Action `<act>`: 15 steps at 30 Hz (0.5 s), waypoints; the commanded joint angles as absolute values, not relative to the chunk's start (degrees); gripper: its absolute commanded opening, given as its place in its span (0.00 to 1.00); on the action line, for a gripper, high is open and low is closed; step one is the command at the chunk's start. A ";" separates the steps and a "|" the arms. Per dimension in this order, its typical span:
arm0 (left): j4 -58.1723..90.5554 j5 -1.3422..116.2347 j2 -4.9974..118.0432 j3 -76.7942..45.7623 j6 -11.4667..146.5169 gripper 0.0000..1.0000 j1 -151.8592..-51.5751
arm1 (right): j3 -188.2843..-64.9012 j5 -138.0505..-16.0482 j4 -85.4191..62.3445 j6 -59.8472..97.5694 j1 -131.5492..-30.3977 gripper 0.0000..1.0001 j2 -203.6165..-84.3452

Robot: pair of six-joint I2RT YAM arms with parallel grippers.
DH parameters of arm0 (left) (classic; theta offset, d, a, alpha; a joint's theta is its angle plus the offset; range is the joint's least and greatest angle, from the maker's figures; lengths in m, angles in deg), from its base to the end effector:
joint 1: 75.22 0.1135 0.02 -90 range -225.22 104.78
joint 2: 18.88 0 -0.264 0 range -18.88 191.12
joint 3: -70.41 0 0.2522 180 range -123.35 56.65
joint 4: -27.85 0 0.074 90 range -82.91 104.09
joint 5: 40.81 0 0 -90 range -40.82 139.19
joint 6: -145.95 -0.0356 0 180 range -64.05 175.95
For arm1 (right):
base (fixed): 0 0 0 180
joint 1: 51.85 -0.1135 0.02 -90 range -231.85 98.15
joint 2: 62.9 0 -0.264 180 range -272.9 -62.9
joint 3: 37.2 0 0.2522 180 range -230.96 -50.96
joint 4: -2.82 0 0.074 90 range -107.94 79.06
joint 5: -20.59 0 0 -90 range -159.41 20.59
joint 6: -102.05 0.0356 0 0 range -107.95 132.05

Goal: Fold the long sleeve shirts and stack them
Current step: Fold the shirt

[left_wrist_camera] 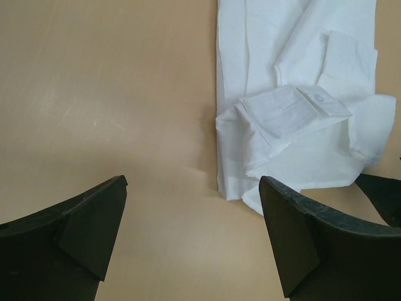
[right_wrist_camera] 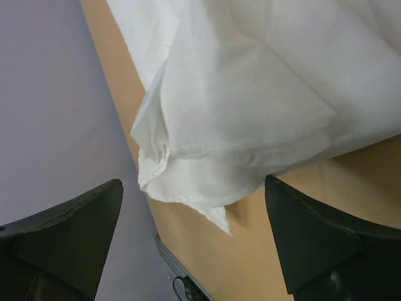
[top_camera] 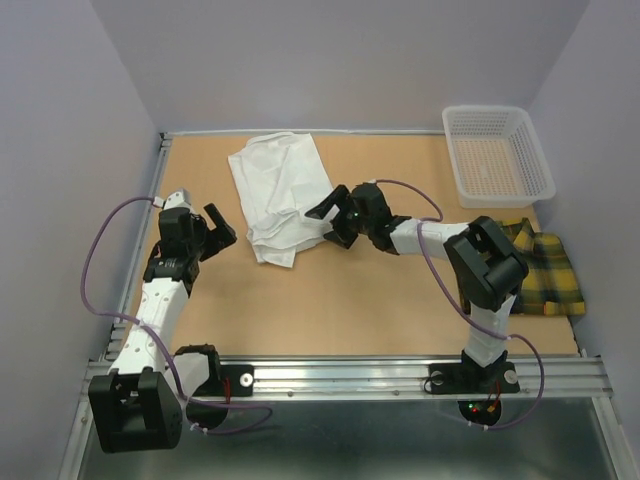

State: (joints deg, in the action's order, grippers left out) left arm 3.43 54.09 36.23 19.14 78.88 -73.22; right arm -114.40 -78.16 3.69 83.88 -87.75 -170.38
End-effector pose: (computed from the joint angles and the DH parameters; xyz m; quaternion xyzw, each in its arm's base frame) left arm 0.2170 0.0045 0.2613 -0.1637 0.8421 -0.1292 0.4974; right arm 0.3307 0.2461 0.1845 0.2289 0.8308 0.4451 0.2434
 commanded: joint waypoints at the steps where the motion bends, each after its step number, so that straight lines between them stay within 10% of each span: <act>1: 6.79 55.07 37.63 18.60 77.57 0.99 -72.93 | -117.66 -75.83 7.60 86.84 -88.58 0.99 -173.11; 15: 7.06 55.60 37.63 18.51 77.65 0.99 -73.02 | -122.40 -72.92 6.81 87.19 -89.20 0.98 -175.75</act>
